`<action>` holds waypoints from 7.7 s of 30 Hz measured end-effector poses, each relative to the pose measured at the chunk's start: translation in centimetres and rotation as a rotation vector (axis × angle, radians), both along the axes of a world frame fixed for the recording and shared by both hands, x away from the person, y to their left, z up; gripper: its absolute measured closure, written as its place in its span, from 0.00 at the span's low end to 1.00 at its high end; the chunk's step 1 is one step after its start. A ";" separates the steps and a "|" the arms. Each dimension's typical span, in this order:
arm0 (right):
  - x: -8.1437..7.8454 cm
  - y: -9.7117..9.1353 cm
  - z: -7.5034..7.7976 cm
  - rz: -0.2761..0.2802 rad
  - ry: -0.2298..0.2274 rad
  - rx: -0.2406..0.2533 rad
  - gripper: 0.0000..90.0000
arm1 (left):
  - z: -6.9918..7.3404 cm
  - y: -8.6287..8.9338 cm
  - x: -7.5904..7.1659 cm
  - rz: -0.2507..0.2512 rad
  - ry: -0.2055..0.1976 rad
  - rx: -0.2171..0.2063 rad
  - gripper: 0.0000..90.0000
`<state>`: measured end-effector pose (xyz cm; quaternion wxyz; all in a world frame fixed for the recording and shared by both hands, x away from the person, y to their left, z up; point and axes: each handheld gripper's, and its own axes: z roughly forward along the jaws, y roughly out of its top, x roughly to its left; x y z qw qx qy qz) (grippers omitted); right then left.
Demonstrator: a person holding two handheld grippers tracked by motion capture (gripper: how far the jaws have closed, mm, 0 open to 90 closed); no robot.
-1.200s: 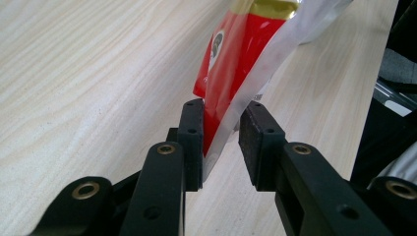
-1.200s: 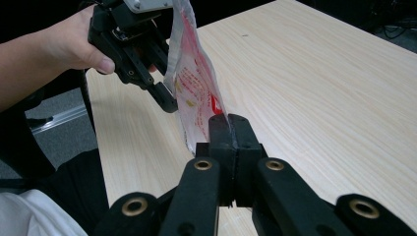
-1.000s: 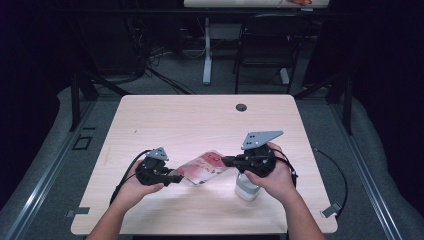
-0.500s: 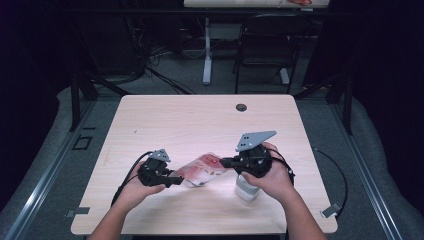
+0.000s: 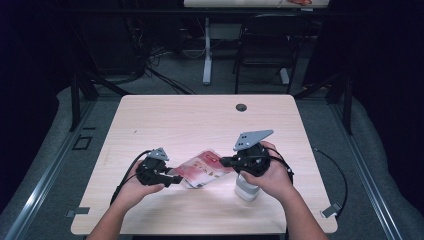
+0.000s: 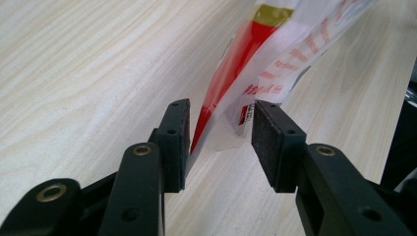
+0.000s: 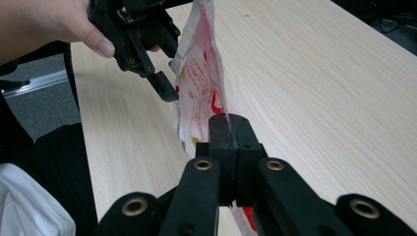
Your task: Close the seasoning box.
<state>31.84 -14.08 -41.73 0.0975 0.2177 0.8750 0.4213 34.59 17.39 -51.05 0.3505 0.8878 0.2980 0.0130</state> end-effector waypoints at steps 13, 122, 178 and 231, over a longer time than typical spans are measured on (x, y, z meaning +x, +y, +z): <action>0.3 0.5 0.1 -0.001 0.000 -0.016 1.00 | 1.2 1.3 -0.2 0.027 -0.036 -0.028 0.74; 2.2 -2.6 3.2 -0.258 -0.080 0.118 0.58 | 4.5 7.1 -0.7 0.136 -0.125 -0.057 0.56; 1.8 -11.1 -2.5 -0.554 0.003 0.177 1.00 | 3.6 8.3 -0.1 0.186 -0.105 -0.076 0.55; -2.6 -10.9 -4.9 -0.541 -0.020 0.234 0.77 | 3.5 8.9 0.0 0.230 -0.116 -0.109 0.53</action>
